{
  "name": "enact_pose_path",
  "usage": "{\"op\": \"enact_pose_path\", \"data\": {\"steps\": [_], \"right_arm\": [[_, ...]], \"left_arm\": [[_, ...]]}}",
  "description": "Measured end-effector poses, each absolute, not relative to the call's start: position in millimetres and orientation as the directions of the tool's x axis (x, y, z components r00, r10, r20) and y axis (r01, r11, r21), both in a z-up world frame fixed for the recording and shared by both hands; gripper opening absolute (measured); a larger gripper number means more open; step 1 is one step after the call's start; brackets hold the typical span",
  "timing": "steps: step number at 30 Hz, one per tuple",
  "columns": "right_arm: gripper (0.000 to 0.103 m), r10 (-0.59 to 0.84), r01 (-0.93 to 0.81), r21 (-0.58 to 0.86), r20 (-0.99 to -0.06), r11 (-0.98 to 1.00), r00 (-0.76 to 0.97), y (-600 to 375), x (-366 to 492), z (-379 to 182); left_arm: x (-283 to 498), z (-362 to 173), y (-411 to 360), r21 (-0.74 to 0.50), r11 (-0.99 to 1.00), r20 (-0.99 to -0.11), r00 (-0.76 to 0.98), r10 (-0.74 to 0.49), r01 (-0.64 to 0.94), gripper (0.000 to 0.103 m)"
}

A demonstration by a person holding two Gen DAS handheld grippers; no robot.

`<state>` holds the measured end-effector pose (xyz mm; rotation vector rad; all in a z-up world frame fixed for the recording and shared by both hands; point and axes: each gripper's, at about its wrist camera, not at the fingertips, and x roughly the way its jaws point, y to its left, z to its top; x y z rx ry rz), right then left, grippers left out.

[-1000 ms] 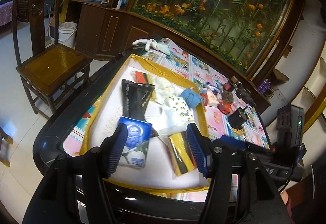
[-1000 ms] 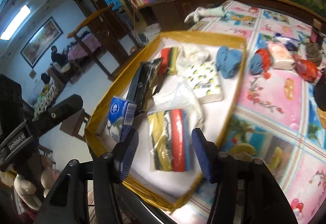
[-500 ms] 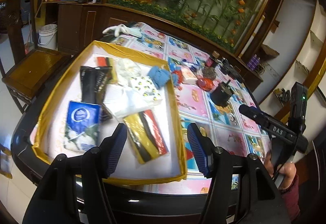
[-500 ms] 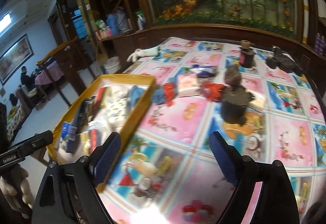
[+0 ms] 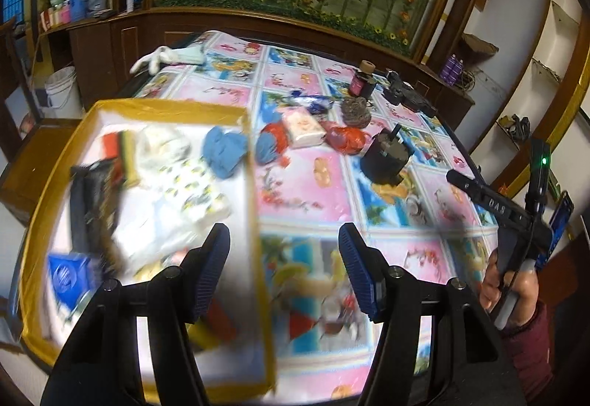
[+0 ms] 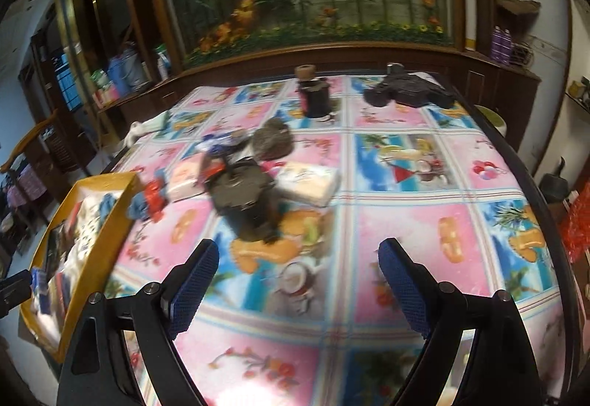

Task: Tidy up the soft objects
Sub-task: 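Withdraw both tools from the box back over the table, then close the left tool on the pink Qingfeng tissue pack and lift it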

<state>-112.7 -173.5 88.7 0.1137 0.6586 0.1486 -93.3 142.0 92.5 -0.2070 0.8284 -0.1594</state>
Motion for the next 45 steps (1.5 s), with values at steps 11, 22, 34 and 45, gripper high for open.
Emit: {"op": "enact_pose_path", "data": {"steps": [11, 22, 34, 45], "right_arm": [[0.089, 0.175, 0.004, 0.28, -0.61, 0.96, 0.773, -212.0, -70.9, 58.7], [0.089, 0.137, 0.046, 0.28, -0.599, 0.959, 0.789, -227.1, -64.4, 51.2], [0.089, 0.1, 0.057, 0.232, -0.613, 0.971, 0.784, -222.3, -63.6, 48.9], [0.089, 0.069, 0.077, 0.201, -0.632, 0.977, 0.772, -223.6, -60.5, 44.0]], "left_arm": [[76.1, 83.2, 84.9, -0.234, 0.971, -0.776, 0.591, -0.221, 0.056, 0.06], [151.6, 25.4, 63.4, -0.086, 0.996, -0.863, 0.5, -0.07, -0.01, 0.068], [109.8, 28.0, 29.0, 0.083, 0.979, -0.862, 0.507, -0.022, 0.184, 0.022], [40.6, 30.2, 36.8, -0.061, 0.973, -0.887, 0.434, -0.155, 0.223, 0.02]]}}
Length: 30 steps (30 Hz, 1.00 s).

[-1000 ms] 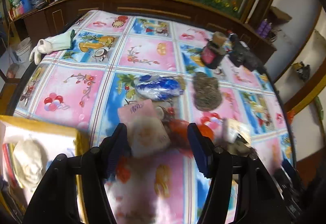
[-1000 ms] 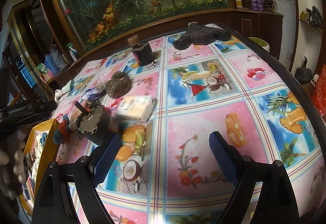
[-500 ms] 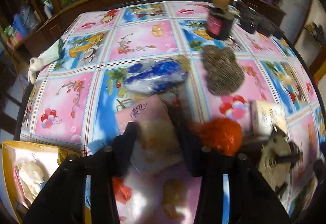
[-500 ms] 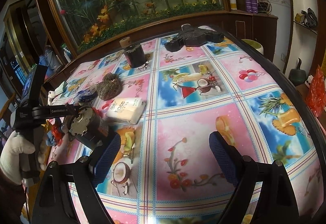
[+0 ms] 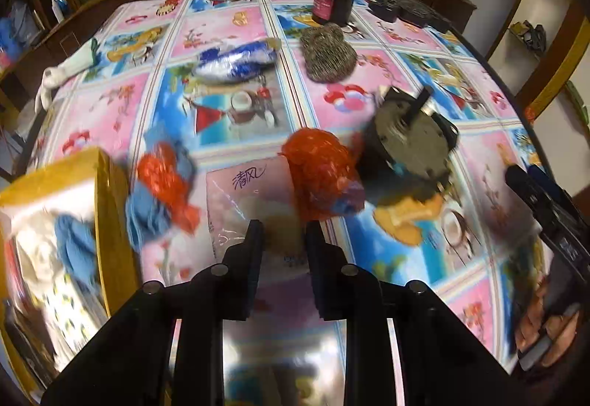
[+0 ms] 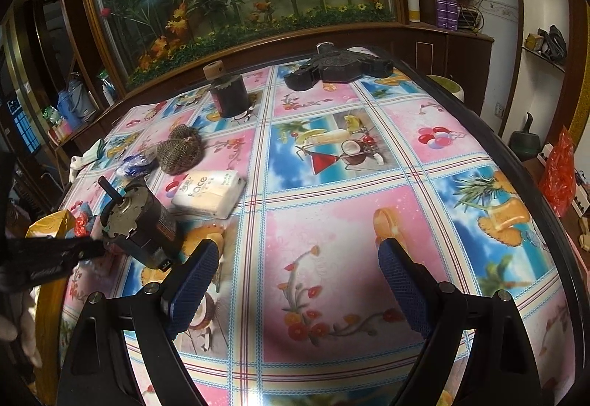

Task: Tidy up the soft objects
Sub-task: 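Close the left tool on the pink Qingfeng tissue pack and lift it, then hold the pink pack up with the left tool while the right reaches for the red bag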

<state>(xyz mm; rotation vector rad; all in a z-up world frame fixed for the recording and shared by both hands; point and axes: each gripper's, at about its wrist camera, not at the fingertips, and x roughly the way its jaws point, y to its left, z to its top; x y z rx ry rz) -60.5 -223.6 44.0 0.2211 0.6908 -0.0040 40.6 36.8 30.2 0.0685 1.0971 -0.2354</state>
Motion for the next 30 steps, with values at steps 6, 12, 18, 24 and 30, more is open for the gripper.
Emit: {"op": "enact_pose_path", "data": {"steps": [6, 12, 18, 24, 30], "right_arm": [[0.089, 0.048, 0.086, 0.178, -0.64, 0.98, 0.767, -223.3, -60.9, 42.2], [0.089, 0.028, 0.096, 0.155, -0.649, 0.983, 0.76, -221.5, -60.1, 39.5], [0.089, 0.017, 0.105, 0.146, -0.656, 0.984, 0.755, -222.2, -60.5, 37.2], [0.089, 0.027, 0.112, 0.163, -0.67, 0.98, 0.742, -226.8, -58.0, 34.5], [0.089, 0.032, 0.118, 0.175, -0.676, 0.978, 0.736, -230.0, -56.3, 33.3]], "left_arm": [[-2.9, 31.1, 32.8, -0.096, 0.958, -0.884, 0.42, -0.207, 0.27, 0.02], [-41.3, 36.8, 24.5, -0.151, 0.933, -0.875, 0.394, -0.28, 0.327, 0.02], [-71.2, 64.5, 28.3, -0.179, 0.922, -0.818, 0.468, -0.334, 0.344, 0.025], [-72.2, 65.3, 45.9, -0.154, 0.945, -0.795, 0.531, -0.293, 0.289, 0.054], [-57.9, 46.0, 50.7, -0.122, 0.964, -0.809, 0.539, -0.235, 0.238, 0.055]]}}
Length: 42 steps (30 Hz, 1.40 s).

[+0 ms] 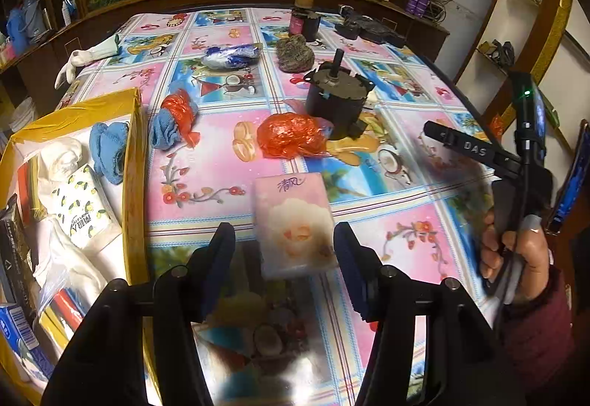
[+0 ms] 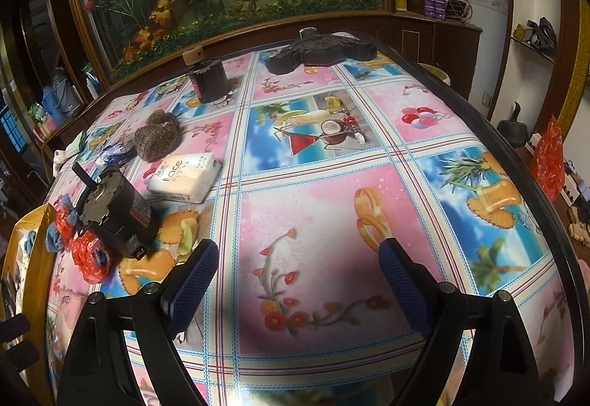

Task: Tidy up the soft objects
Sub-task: 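Hold the pink pack up with the left tool while the right reaches for the red bag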

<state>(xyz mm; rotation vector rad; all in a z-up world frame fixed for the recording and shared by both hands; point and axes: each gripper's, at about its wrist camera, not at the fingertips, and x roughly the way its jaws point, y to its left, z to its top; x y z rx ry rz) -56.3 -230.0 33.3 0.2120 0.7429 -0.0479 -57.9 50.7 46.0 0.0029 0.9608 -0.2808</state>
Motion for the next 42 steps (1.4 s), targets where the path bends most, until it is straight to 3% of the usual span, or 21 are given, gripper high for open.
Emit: {"op": "enact_pose_path", "data": {"steps": [7, 11, 15, 17, 19, 27, 36, 42], "right_arm": [[0.089, 0.031, 0.116, 0.169, -0.68, 0.979, 0.732, -228.9, -54.4, 32.3], [0.089, 0.032, 0.114, 0.169, -0.682, 0.979, 0.731, -228.4, -53.4, 31.7], [0.089, 0.032, 0.11, 0.164, -0.683, 0.98, 0.73, -227.5, -53.0, 31.5], [0.089, 0.033, 0.111, 0.165, -0.684, 0.98, 0.729, -227.5, -52.7, 31.4], [0.089, 0.033, 0.111, 0.166, -0.684, 0.98, 0.728, -227.9, -53.2, 31.5], [0.089, 0.031, 0.114, 0.165, -0.685, 0.98, 0.728, -227.8, -52.5, 31.4], [0.089, 0.033, 0.121, 0.173, -0.69, 0.977, 0.723, -229.4, -52.2, 29.4], [0.089, 0.097, 0.118, 0.26, -0.686, 0.958, 0.721, -240.7, -53.7, 30.5]], "left_arm": [[-42.9, 27.1, 31.6, -0.091, 0.961, -0.829, 0.516, -0.218, 0.261, 0.056], [-41.3, 17.5, 19.9, -0.058, 0.963, -0.837, 0.513, -0.19, 0.263, 0.071], [-40.9, 6.8, 14.3, -0.049, 0.964, -0.853, 0.491, -0.177, 0.261, 0.071], [-44.1, 6.1, 10.9, -0.012, 0.963, -0.846, 0.51, -0.154, 0.271, 0.071], [-46.7, 8.6, 11.5, -0.015, 0.963, -0.838, 0.522, -0.159, 0.269, 0.054], [-62.3, 20.7, 18.5, -0.093, 0.957, -0.812, 0.535, -0.233, 0.276, 0.053], [-105.5, 58.4, 53.0, -0.244, 0.934, -0.723, 0.593, -0.354, 0.26, 0.053], [-125.7, 73.1, 103.8, -0.296, 0.937, -0.692, 0.634, -0.345, 0.186, 0.053]]}}
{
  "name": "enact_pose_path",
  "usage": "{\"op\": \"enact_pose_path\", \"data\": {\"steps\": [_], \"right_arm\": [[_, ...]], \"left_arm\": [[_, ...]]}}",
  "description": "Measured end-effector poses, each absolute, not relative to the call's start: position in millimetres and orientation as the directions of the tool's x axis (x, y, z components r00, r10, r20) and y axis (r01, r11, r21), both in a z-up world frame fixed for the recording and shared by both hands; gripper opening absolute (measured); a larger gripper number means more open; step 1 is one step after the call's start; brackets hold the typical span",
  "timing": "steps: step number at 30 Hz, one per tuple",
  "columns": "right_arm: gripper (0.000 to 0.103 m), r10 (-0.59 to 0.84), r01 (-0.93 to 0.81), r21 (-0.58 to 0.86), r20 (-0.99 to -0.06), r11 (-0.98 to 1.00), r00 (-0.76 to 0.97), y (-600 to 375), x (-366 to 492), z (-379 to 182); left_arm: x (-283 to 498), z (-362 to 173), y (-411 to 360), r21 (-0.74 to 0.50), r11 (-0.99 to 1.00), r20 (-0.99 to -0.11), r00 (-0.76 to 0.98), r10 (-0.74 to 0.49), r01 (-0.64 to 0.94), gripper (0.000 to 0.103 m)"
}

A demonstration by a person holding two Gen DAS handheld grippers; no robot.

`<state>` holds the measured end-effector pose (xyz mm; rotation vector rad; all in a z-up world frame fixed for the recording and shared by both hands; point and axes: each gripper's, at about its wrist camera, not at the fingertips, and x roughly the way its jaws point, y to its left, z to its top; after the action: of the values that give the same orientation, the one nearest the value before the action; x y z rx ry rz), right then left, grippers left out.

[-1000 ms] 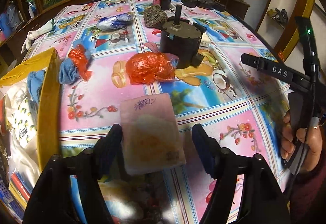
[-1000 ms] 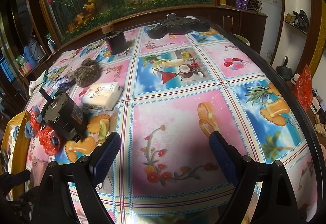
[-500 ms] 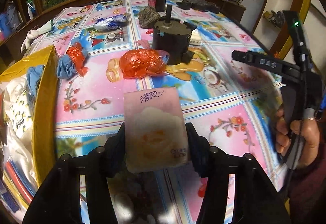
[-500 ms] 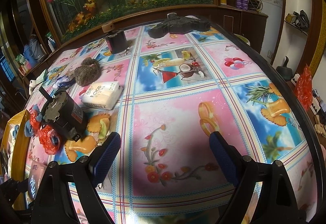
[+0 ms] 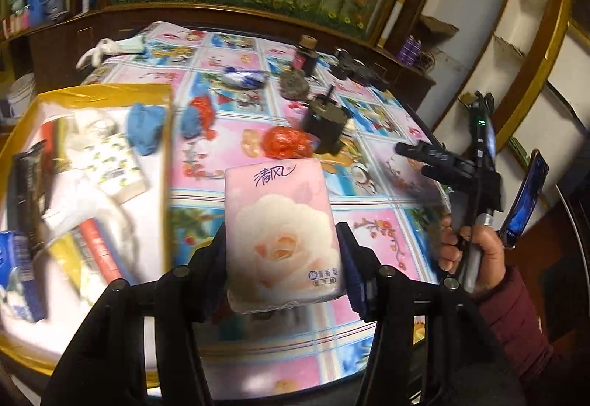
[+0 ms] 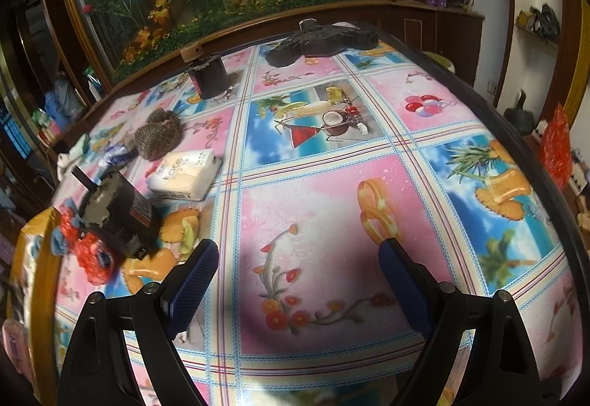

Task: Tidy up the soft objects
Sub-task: 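Hold the pink pack up with the left tool while the right reaches for the red bag, then grasp the red plastic bag with the blue cloth using the right tool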

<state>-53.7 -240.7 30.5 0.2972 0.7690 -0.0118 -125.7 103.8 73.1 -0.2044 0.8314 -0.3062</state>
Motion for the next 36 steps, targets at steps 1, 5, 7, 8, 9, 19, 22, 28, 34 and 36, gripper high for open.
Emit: {"op": "enact_pose_path", "data": {"steps": [1, 5, 7, 8, 9, 19, 22, 28, 34, 36], "right_arm": [[0.089, 0.131, 0.114, 0.304, -0.677, 0.946, 0.724, -244.6, -55.8, 33.2], [0.09, 0.193, 0.056, 0.363, -0.615, 0.93, 0.765, -237.7, -73.8, 63.8], [0.09, 0.248, -0.02, 0.365, -0.589, 0.931, 0.769, -219.3, -82.0, 81.3], [0.091, 0.283, -0.069, 0.361, -0.583, 0.93, 0.762, -205.7, -85.0, 87.8], [0.091, 0.324, -0.125, 0.355, -0.581, 0.926, 0.747, -190.0, -86.2, 91.4], [0.088, 0.4, -0.397, 0.174, -0.685, 0.901, 0.609, -40.9, -44.5, 86.1], [0.084, 0.372, -0.337, 0.202, -0.722, 0.92, 0.583, -22.1, -12.9, 83.4], [0.074, 0.388, -0.217, 0.322, -0.789, 0.922, 0.476, 9.2, 51.7, 58.2], [0.035, 0.383, -0.222, 0.314, -0.802, 0.923, 0.459, 29.7, 67.5, 42.3], [0.032, 0.385, -0.224, 0.316, -0.802, 0.922, 0.455, 31.7, 65.6, 39.7]], "left_arm": [[-127.7, 73.2, 111.4, -0.301, 0.937, -0.691, 0.637, -0.342, 0.176, 0.053], [-130.7, 70.5, 136.0, -0.335, 0.931, -0.677, 0.65, -0.345, 0.145, 0.053], [-130.8, 66.7, 145.1, -0.361, 0.923, -0.67, 0.651, -0.357, 0.135, 0.053], [-130.4, 64.7, 148.6, -0.37, 0.92, -0.668, 0.651, -0.361, 0.131, 0.053], [-130.7, 63.4, 152.1, -0.376, 0.918, -0.667, 0.65, -0.365, 0.129, 0.053], [-137.6, 64.2, 182.0, -0.406, 0.905, -0.641, 0.667, -0.38, 0.126, 0.053], [-136.4, 60.6, 187.7, -0.417, 0.9, -0.642, 0.661, -0.389, 0.125, 0.053], [-138.1, 54.1, 204.6, -0.443, 0.89, -0.646, 0.649, -0.402, 0.11, 0.053], [-137.8, 53.6, 216.2, -0.457, 0.884, -0.639, 0.657, -0.4, 0.094, 0.053], [-137.2, 54.2, 217.3, -0.458, 0.884, -0.634, 0.663, -0.397, 0.091, 0.053]]}}
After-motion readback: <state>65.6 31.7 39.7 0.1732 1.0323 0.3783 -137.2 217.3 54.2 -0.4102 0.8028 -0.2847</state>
